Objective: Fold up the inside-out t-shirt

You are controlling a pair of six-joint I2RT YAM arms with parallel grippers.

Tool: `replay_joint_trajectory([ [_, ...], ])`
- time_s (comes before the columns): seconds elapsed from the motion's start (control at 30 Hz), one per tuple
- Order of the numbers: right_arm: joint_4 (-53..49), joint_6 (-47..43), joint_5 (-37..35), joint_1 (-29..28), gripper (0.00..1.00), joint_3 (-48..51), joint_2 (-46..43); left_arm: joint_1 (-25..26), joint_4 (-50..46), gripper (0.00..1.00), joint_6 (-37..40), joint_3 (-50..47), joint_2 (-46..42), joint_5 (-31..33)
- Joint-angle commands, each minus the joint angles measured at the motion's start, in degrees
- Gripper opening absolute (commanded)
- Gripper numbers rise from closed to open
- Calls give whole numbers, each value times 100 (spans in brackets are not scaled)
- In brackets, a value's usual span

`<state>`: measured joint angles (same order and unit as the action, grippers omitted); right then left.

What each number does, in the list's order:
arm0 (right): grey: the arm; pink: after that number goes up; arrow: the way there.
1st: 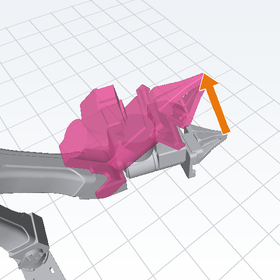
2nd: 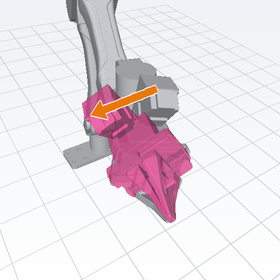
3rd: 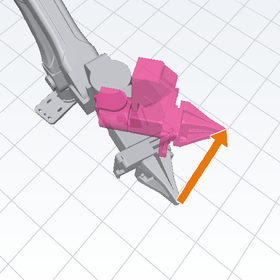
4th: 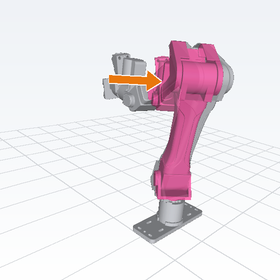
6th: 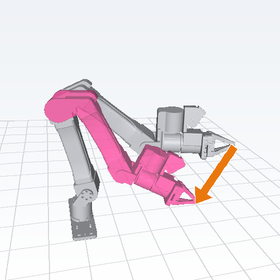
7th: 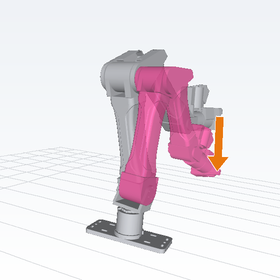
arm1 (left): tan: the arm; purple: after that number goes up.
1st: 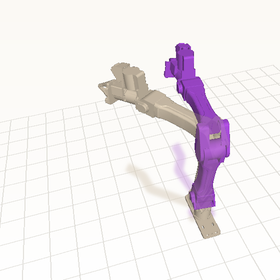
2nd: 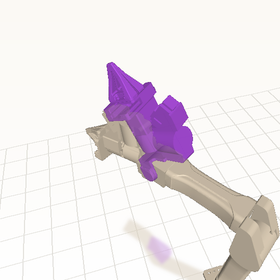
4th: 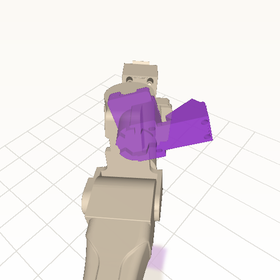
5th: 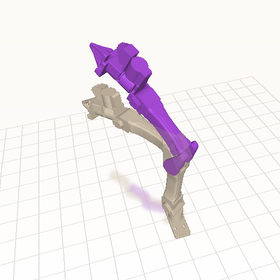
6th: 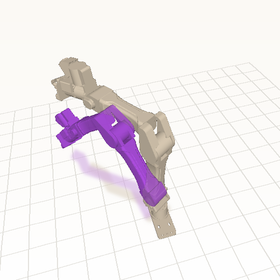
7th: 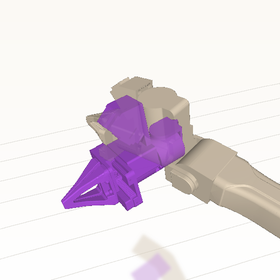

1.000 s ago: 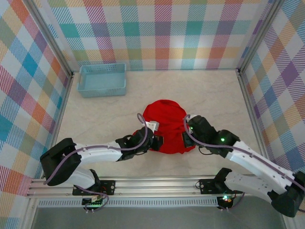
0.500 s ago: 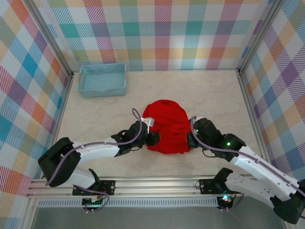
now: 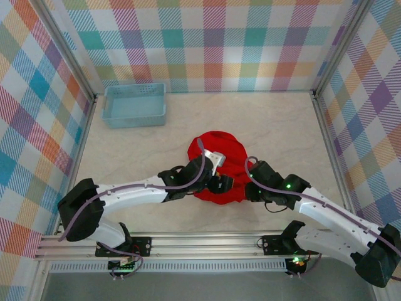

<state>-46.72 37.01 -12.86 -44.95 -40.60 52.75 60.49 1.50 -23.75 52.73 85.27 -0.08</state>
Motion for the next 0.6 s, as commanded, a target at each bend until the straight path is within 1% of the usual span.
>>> replay_joint_trajectory([
  [0.0,72,200,-59,92,35,32,-59,220,-369,68,333,369,465,130],
  [0.1,325,275,25,192,36,136,34,310,-500,68,325,656,846,247],
  [0.17,583,294,143,241,35,232,89,314,-589,67,245,833,1084,439],
  [0.2,703,291,212,247,34,274,119,314,-606,66,222,897,1187,499],
  [0.23,783,298,258,249,32,290,158,314,-632,63,181,968,1258,561],
  [0.33,867,281,282,249,21,322,237,312,-896,46,-3,1167,1481,1030],
  [0.4,768,280,178,250,13,340,231,293,-911,36,-101,1169,1551,1232],
  [0.43,692,289,129,250,10,363,201,268,-963,29,-173,1182,1564,1317],
  [0.5,578,307,91,250,6,426,73,202,-1011,21,-280,1142,1571,1415],
  [0.57,472,356,100,249,4,526,-114,111,-962,13,-390,1018,1507,1512],
])
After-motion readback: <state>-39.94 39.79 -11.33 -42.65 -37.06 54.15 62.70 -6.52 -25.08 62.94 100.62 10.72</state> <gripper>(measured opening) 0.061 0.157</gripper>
